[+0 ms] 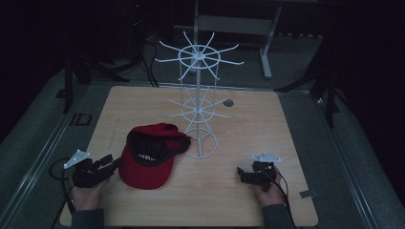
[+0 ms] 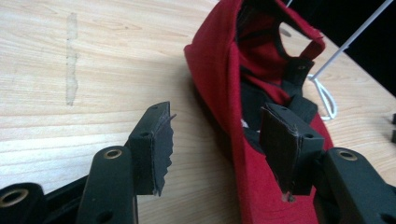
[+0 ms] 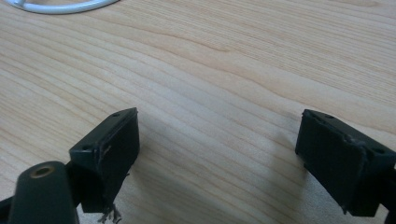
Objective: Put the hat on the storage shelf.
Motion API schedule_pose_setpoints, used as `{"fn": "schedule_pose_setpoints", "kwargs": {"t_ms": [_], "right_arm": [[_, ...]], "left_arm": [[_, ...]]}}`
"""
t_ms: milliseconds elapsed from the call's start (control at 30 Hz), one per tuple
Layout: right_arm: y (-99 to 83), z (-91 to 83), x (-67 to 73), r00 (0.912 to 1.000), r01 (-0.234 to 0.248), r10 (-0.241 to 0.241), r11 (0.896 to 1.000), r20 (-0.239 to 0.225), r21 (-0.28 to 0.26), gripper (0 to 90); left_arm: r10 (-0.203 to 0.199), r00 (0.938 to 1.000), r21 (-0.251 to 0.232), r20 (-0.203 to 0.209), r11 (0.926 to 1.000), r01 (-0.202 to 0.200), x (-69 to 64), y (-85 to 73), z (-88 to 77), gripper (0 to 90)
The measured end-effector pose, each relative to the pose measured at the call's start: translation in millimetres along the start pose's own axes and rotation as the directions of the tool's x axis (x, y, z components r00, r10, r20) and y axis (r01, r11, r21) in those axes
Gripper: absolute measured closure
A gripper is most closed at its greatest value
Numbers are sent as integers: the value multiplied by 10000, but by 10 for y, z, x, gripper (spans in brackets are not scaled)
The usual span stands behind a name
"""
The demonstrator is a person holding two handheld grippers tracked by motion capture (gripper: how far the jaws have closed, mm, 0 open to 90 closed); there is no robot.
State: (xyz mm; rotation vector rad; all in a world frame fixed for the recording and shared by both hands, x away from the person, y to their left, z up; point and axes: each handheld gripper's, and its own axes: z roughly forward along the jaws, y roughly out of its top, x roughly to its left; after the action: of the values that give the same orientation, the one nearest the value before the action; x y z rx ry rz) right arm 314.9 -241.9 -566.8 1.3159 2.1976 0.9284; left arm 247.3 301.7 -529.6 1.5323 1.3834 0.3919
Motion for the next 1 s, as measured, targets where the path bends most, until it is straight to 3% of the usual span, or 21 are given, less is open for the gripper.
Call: {"fn": "schedule_pose_setpoints", "kwargs": {"t_ms": [400,1000], "right_arm": [[1,1,-1,10000,10,-10,10000,-5,-6,134],[3,4,-1,10000,15,-15,10000,-18,-3,134]], "left_arm": [[353,9986,812,392,9960,-384,-56,-15,111,426],[346,9983,1614,476,9860,-418,-97,-45,268,438]]}}
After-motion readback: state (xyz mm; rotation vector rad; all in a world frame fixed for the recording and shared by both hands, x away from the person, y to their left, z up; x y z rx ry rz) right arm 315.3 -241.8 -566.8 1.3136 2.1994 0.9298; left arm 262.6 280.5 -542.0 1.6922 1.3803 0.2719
